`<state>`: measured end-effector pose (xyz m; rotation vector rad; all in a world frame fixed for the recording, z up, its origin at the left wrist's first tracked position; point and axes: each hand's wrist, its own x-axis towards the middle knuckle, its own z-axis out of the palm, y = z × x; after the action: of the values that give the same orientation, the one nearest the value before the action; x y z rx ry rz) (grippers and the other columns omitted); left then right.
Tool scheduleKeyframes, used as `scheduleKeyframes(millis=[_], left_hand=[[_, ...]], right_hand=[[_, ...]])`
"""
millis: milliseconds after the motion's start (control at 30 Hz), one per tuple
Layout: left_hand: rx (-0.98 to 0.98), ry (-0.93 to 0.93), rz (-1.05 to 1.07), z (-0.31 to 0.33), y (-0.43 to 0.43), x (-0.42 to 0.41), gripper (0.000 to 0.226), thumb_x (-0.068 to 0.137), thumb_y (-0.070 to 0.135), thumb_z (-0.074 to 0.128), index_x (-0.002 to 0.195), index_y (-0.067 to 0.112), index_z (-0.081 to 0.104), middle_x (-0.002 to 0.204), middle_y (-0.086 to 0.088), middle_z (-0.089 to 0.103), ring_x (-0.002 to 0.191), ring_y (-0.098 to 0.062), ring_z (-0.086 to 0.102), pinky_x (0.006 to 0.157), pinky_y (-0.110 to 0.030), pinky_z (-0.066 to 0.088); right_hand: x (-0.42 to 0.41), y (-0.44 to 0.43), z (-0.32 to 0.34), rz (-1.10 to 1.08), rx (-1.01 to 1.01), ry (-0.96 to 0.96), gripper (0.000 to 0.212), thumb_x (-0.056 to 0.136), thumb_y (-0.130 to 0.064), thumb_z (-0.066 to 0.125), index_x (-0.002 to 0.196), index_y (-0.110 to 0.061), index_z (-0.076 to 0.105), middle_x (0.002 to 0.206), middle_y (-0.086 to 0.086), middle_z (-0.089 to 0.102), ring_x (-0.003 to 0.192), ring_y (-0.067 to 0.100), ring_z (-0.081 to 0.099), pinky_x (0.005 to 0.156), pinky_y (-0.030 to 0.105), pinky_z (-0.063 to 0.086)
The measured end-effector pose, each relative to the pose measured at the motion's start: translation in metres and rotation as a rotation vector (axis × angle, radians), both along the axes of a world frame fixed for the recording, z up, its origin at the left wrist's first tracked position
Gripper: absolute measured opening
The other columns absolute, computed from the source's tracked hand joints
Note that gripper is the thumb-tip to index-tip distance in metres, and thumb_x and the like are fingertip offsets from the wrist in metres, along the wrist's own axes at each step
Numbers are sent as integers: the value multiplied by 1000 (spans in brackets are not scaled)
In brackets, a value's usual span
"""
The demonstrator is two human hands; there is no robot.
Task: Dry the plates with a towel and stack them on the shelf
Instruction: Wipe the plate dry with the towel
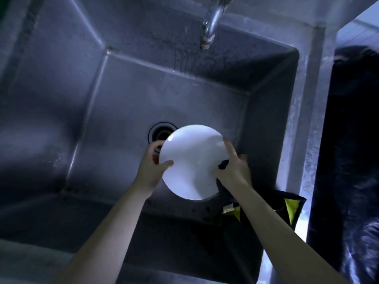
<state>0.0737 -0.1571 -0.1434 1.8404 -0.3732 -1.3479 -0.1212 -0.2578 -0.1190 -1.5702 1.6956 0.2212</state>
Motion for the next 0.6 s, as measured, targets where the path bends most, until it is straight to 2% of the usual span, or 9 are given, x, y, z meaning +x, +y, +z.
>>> scheduleKeyframes(millis=[100, 133, 233, 300, 367, 433, 533, 600], left_hand=[[-100, 81, 41, 27, -3, 9, 55, 90, 1, 67, 114, 49, 56, 124, 9, 62, 109, -11, 63, 77, -31, 56], [-130, 96, 71, 36, -4, 11, 57, 92, 0, 65, 113, 51, 56, 127, 10, 63, 112, -11, 64, 79, -31, 57], [-226, 112, 150, 65, -9, 15, 55, 97, 0, 59, 125, 47, 55, 138, 8, 60, 124, -16, 60, 98, -42, 53], [-286, 139, 186, 86, -13, 13, 52, 102, 5, 53, 131, 48, 50, 144, 9, 55, 132, -16, 54, 106, -44, 47], [-326, 148, 224, 109, -16, 10, 47, 105, 10, 46, 129, 50, 49, 148, 7, 51, 135, -18, 51, 112, -47, 42], [-339, 101, 258, 132, -18, 8, 43, 108, 17, 43, 124, 55, 53, 147, 10, 53, 136, -16, 50, 115, -50, 38], [-364, 39, 308, 162, -18, 6, 42, 108, 26, 43, 115, 63, 60, 136, 23, 60, 130, -8, 54, 113, -45, 42], [-397, 26, 336, 181, -17, 5, 43, 108, 27, 42, 111, 64, 62, 125, 29, 65, 123, -5, 59, 107, -40, 47]], right_hand=[[4, -7, 27, -33, -34, -55, 89, 84, -23, 65, 145, -61, 13, 118, 5, 36, 71, 14, 49, 57, 22, 42], [5, -9, 38, -30, -52, -81, 89, 82, -23, 66, 145, -60, 15, 116, 5, 37, 71, 13, 50, 57, 22, 41], [6, -12, 74, -27, -103, -173, 91, 80, -24, 69, 145, -59, 17, 112, 5, 43, 74, 6, 48, 58, 20, 40], [7, -12, 99, -49, -97, -252, 91, 78, -24, 70, 145, -59, 19, 111, 9, 51, 82, 12, 54, 64, 27, 48], [7, -10, 122, -63, -101, -312, 89, 77, -23, 69, 145, -57, 23, 109, 13, 58, 97, 25, 58, 79, 39, 55], [4, -9, 146, -80, -111, -383, 85, 76, -22, 70, 143, -54, 30, 109, 6, 62, 106, 23, 59, 89, 43, 54], [-6, -10, 181, -71, -143, -441, 74, 76, -18, 74, 137, -49, 45, 90, -18, 67, 89, 2, 64, 79, 27, 55], [-16, -15, 207, -57, -212, -382, 63, 75, -22, 79, 130, -42, 56, 86, -20, 65, 92, 6, 64, 82, 31, 54]])
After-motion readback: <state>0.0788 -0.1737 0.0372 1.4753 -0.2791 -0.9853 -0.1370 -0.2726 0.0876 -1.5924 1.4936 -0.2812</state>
